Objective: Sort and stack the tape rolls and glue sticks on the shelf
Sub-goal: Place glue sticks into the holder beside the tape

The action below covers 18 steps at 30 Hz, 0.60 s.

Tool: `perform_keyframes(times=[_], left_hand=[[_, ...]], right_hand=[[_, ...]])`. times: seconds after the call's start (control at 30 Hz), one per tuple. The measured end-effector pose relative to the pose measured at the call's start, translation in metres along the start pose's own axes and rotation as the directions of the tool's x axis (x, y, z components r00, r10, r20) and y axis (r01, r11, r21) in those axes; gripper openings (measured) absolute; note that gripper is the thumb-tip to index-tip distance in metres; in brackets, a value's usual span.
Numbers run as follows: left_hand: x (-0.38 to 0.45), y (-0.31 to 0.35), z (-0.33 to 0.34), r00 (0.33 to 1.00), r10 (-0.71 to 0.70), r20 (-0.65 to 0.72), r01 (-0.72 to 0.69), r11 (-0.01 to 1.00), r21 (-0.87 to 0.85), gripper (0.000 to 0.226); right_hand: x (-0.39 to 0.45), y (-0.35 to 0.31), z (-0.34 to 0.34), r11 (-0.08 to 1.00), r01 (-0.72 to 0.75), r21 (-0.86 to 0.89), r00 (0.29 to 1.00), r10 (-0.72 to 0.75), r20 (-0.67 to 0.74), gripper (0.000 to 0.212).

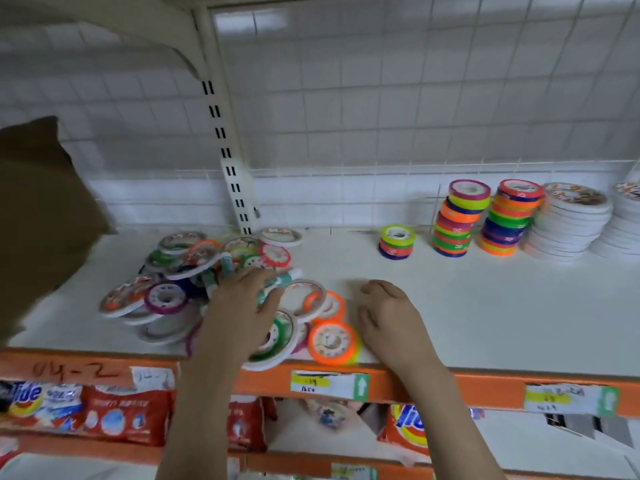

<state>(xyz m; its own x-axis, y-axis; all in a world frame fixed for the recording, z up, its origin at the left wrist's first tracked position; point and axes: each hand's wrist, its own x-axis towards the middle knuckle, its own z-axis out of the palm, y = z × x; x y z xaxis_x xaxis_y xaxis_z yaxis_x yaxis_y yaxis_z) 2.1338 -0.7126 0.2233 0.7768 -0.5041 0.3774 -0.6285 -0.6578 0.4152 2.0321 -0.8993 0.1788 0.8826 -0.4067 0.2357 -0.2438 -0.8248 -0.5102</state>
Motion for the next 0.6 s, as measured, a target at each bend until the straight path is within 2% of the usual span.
perform_keyframes(times=[0.13, 0.27, 0.4, 0.5, 0.6], left_hand=[[0.014, -0.045, -0.026, 0.997, -0.048, -0.068, 0.05, 0.998, 0.031, 0.028], [0.012, -0.075, -0.032, 0.997, -0.048, -0.053, 0.049, 0.999, 0.014, 0.02], [0.004, -0.097, -0.038, 0.996, -0.083, -0.039, 0.082, 0.996, -0.019, 0.023], [0.002, -0.107, -0.047, 0.991, -0.108, -0.074, 0.107, 0.994, -0.026, 0.027], [0.002, -0.115, -0.049, 0.987, -0.128, -0.093, 0.125, 0.992, -0.033, 0.029]], right_hand=[[0.017, -0.032, 0.011, 0.999, 0.004, -0.038, 0.999, -0.006, -0.046, 0.048], [0.042, -0.053, 0.023, 0.995, 0.05, -0.081, 0.999, -0.05, -0.004, 0.037], [0.079, -0.071, 0.037, 0.985, 0.109, -0.134, 0.979, -0.084, 0.183, 0.041], [0.096, -0.075, 0.043, 0.968, 0.153, -0.2, 0.927, -0.07, 0.369, 0.042], [0.099, -0.077, 0.042, 0.965, 0.167, -0.204, 0.903, -0.066, 0.425, 0.041]])
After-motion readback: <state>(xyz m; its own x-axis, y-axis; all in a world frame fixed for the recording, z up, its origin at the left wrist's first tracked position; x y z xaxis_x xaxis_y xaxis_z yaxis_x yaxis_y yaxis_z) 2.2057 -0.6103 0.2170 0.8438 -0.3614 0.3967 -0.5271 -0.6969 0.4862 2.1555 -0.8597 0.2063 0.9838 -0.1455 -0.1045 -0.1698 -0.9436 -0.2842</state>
